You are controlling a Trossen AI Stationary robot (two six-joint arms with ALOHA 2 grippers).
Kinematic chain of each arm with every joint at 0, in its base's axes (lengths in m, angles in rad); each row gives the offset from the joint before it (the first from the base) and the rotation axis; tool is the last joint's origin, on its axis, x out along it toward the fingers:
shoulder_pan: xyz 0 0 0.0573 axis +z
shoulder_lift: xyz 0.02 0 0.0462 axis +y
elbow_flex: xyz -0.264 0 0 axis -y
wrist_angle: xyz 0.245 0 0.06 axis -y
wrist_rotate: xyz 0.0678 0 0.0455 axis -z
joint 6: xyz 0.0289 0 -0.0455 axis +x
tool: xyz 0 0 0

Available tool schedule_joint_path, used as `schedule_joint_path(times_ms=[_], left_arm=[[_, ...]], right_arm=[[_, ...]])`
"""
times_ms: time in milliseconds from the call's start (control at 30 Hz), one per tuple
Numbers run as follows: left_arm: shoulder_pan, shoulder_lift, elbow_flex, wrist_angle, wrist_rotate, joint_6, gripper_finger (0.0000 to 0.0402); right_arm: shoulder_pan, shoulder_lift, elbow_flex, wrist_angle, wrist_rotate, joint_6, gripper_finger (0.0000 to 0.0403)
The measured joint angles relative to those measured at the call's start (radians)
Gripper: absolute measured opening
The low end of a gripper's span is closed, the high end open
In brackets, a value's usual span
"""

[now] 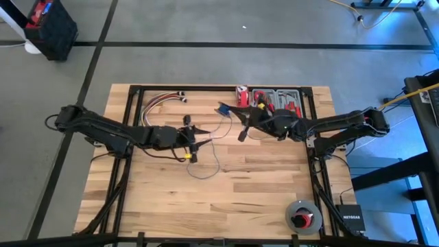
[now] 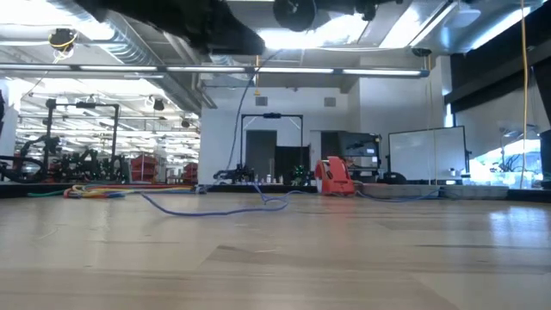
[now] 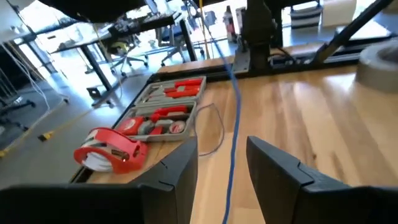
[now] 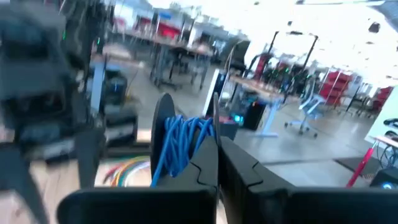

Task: Coil cords
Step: Coil the blue wire on the black spool

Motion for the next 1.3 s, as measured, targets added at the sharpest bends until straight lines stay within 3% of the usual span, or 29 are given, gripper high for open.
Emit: schedule_joint_path(times_ms=[167,467,767,1000,1100,1200,1300], left_arm=[[0.012,0.129,0.053,0.105,0.001,0.042,0.0130],[0.005,0.281,0.231,-0.075,-0.015,0.048,0.0130],[0.002,0.272,0.241,-0.128,-0.037,0.033,0.0115],[0.003,0.267,0.240,-0.178,-0.053,0.080,0.0035],[0.003,0.249,0.240,-0.220,-0.148,0.085,0.0006],[0.003,0.211,0.240,-0.278,-0.279,0.052,0.0013],[0.008,0.160,0.240,-0.363,-0.301,0.009,0.0005]], right_arm=[[0.000,0.008,-0.062,0.107,0.001,-0.020,0.0002],[0.000,0.008,-0.062,0.062,0.005,-0.022,0.0002],[0.002,0.008,-0.062,0.056,0.005,-0.021,0.0001],[0.002,0.008,-0.062,0.055,-0.003,-0.021,0.0001],[0.002,0.008,-0.062,0.055,-0.022,-0.021,0.0001],[0.002,0.008,-0.062,0.055,-0.064,-0.020,0.0001],[0.019,0.005,-0.062,0.059,-0.091,-0.020,0.0001]])
